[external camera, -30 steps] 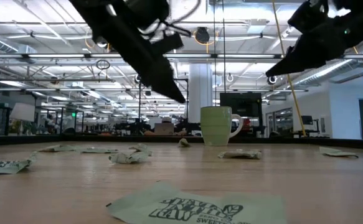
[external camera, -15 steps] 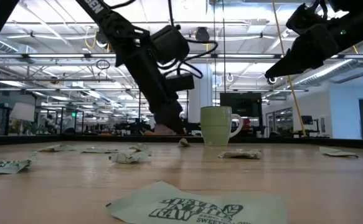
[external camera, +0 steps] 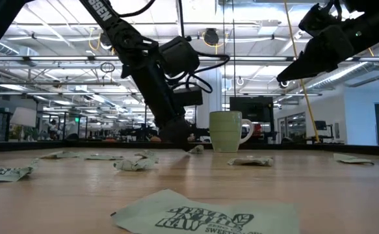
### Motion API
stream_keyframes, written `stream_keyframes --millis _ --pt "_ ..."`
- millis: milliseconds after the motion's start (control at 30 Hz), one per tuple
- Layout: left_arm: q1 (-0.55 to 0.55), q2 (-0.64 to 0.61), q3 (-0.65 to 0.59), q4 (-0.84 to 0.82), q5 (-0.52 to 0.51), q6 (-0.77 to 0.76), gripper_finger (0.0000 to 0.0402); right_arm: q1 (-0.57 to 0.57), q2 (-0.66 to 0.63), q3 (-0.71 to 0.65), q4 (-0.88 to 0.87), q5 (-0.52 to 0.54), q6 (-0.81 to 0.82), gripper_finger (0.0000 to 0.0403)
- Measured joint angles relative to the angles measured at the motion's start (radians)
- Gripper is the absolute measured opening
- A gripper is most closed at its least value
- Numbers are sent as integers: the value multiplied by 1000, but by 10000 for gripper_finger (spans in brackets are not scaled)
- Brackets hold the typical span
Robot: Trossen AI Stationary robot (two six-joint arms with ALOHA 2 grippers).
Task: Pick and place Stevia / Truvia into bins
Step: Put the stevia packet into the orange bin
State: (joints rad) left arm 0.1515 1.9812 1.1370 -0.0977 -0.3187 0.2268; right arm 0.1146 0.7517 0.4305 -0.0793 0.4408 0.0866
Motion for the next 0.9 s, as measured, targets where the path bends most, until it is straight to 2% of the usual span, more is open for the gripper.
stream_keyframes --millis 333,900 --pt "-30 0 0 79 18 -15 113 0 0 0 0 0 -1 176" --pt "-14 8 0 129 31 27 113 0 0 0 0 0 -2 172"
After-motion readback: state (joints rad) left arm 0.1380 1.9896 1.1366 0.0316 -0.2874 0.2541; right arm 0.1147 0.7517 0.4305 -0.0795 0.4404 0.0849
